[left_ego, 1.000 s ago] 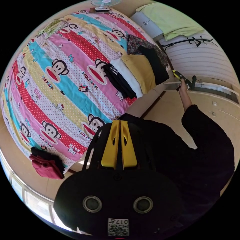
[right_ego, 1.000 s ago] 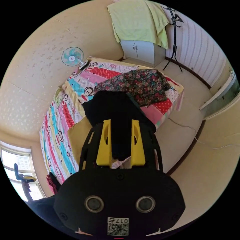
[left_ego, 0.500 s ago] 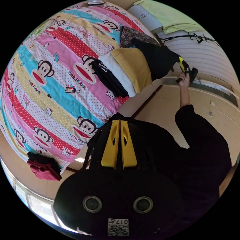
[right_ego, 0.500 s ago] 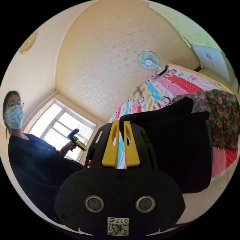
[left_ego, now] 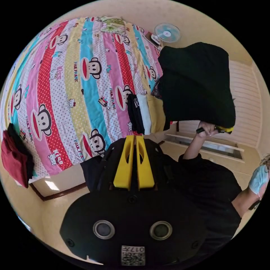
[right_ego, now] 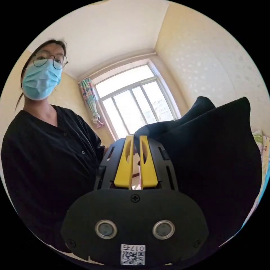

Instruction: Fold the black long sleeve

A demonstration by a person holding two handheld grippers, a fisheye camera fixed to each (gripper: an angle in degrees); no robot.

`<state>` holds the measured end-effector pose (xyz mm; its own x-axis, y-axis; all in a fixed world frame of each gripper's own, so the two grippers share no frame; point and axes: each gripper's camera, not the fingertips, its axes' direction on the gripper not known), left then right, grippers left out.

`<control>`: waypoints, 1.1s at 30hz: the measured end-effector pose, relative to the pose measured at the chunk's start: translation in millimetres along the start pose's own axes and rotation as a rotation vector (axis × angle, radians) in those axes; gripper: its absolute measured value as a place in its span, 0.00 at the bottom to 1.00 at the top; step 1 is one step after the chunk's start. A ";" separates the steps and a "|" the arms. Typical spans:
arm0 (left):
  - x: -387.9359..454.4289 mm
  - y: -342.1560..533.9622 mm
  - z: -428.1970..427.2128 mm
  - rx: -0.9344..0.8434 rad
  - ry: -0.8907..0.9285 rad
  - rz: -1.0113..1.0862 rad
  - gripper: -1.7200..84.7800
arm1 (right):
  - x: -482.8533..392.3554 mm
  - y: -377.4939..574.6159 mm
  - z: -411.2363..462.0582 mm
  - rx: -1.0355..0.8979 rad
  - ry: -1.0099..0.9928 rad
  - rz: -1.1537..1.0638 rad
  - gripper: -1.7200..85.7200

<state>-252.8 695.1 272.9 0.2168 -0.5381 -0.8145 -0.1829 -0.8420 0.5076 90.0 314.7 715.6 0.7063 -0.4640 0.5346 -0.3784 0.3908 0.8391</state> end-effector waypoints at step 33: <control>-288.5 -20.1 -52.1 0.063 -0.029 -0.450 0.12 | 275.8 242.2 440.0 -1.532 0.477 0.759 0.04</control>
<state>-261.7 865.3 512.3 0.2614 -0.1174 -0.9581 -0.1350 -0.9873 0.0842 -70.1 -68.4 1110.5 0.8599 0.2949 0.4167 -0.0260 0.8405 -0.5412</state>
